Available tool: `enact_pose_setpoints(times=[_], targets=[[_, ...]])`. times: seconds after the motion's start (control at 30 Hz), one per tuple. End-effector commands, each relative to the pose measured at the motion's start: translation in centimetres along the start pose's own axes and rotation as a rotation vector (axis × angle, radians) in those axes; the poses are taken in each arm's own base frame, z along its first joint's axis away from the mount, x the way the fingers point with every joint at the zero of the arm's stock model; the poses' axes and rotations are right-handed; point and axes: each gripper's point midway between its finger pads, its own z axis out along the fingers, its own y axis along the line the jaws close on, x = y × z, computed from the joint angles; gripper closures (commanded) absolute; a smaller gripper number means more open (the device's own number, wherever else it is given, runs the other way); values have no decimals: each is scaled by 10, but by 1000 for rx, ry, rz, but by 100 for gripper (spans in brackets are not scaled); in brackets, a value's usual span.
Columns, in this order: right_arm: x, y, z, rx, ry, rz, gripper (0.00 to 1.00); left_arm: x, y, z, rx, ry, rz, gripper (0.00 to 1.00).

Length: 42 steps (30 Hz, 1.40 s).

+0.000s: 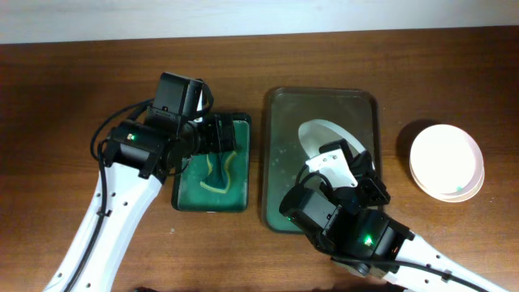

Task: Clean dirty plates on tray and stack at the side
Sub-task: 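Lift the last plate with right gripper and place it on the stack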

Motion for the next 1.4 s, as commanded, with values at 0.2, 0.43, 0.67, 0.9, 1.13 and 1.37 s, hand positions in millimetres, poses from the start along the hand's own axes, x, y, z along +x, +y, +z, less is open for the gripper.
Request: enact_pose_setpoints(times=[0.2,0.43,0.67,0.9,1.13,1.37], targets=[[-7,-12,-3,57,-25,25,96,-4,-1,-5,10,-13,-3,1],[-6,-12,-3,57,-24,23,96,-4,-1,-5,10,-13,-3,1],[-7,-12,-3,57,-24,27,96,-4,-1,-5,10,-13,-3,1],[-7,-12,-3,57,-24,26,96,-4,-1,-5,10,-13,-3,1],[-8,-12,-3,56,-27,37,96,-4,-1,-5,10,-13,-3,1],[-8,-12,-3,56,-27,37,96,-4,-1,-5,10,-13,-3,1]])
